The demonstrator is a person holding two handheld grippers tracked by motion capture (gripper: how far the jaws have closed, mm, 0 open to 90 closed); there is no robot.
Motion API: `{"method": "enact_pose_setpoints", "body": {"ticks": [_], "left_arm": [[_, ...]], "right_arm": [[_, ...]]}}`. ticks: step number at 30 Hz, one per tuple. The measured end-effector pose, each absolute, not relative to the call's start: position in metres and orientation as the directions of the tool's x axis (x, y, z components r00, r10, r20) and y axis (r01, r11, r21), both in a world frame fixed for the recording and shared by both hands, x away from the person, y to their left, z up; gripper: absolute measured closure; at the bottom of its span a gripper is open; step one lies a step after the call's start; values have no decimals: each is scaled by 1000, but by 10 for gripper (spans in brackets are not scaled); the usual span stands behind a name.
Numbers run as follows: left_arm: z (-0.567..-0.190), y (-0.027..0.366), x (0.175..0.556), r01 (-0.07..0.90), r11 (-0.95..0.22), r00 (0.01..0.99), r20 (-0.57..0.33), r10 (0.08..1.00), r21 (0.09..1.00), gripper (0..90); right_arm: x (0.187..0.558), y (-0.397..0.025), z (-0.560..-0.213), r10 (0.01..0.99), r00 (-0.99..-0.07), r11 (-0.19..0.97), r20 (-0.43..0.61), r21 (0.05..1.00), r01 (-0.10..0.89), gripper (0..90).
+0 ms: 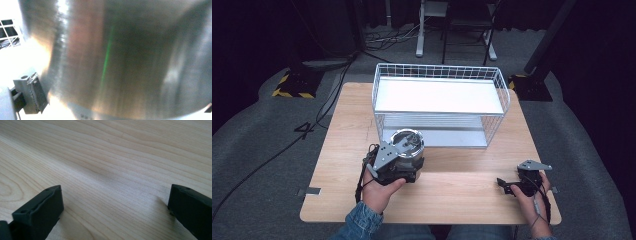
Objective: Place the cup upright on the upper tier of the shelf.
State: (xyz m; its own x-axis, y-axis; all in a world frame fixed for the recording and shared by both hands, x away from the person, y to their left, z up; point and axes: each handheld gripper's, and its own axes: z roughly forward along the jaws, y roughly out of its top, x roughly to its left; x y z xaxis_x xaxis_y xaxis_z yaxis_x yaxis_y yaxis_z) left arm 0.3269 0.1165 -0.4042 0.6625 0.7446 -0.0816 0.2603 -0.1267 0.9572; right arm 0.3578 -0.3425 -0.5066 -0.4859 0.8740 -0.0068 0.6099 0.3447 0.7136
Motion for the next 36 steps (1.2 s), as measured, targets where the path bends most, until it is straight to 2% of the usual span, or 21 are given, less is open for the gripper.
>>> {"method": "enact_pose_setpoints", "body": {"ticks": [25,36], "left_arm": [[-304,134,352,221,-134,650,-43,759,966,31],[-275,139,370,207,-97,633,-57,772,973,31]], "right_arm": [[358,-342,-507,873,-487,345,-6,714,610,4],[358,-342,-507,873,-487,345,-6,714,610,4]]}}
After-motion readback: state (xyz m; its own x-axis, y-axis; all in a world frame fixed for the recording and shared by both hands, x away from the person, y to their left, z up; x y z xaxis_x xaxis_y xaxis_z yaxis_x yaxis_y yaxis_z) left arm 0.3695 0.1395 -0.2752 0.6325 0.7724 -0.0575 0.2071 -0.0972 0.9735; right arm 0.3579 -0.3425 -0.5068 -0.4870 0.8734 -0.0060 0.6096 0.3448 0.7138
